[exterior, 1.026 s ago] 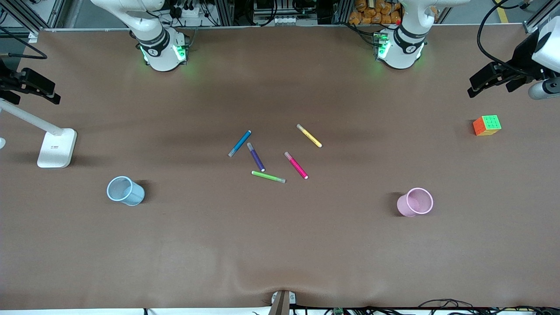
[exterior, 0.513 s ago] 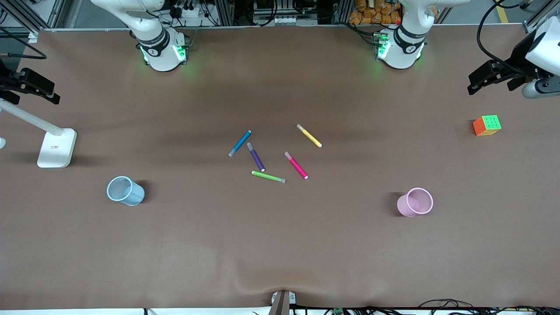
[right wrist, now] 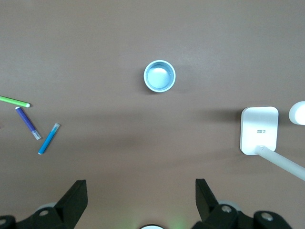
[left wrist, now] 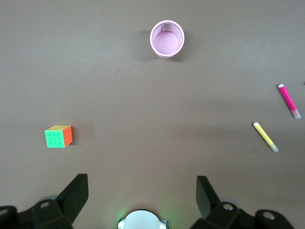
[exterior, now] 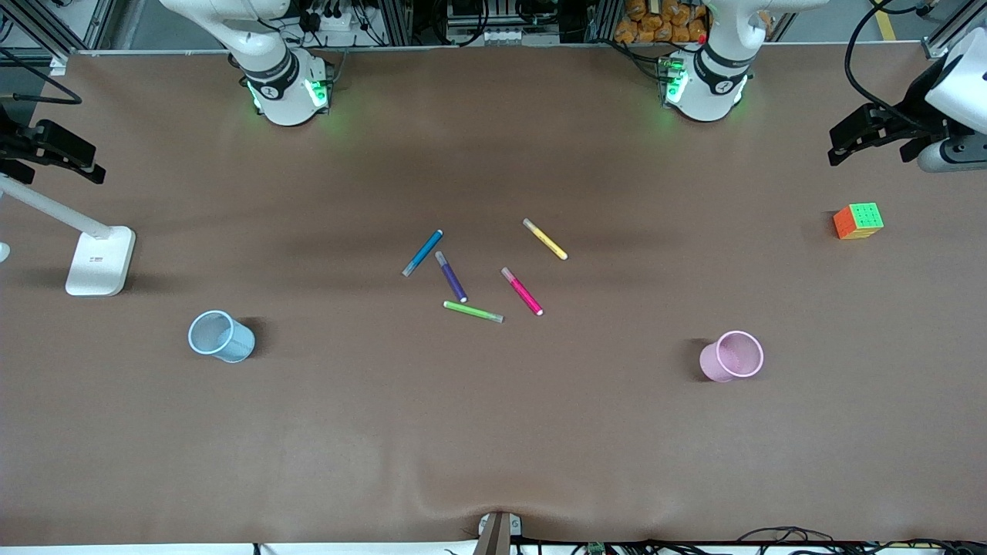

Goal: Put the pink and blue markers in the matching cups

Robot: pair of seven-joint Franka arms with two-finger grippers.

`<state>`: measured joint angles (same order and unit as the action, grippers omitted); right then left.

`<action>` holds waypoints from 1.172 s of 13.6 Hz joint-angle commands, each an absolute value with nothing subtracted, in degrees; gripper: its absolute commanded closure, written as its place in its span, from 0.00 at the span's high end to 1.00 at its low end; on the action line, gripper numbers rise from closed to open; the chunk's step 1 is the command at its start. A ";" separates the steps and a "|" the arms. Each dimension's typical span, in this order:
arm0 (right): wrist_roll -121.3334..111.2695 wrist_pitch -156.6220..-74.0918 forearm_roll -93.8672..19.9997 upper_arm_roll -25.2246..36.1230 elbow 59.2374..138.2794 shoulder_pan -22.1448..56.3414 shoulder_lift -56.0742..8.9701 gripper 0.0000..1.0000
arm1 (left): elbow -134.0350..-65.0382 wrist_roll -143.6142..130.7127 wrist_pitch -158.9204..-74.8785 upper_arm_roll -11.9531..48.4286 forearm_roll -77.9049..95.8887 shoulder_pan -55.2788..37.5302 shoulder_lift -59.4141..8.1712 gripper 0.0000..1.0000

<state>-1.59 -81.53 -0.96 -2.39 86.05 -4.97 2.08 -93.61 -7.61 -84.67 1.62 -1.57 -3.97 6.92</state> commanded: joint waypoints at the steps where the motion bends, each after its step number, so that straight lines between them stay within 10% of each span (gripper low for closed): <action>1: -1.85 -81.39 -0.62 -2.46 87.19 -5.36 3.60 1.00 | -92.90 -6.42 -83.67 2.02 -2.64 -3.60 6.50 1.00; 16: -1.85 -81.04 -0.62 -2.46 87.19 -5.45 3.60 1.00 | -93.52 -16.24 -87.97 8.77 -1.32 -4.83 -1.30 1.00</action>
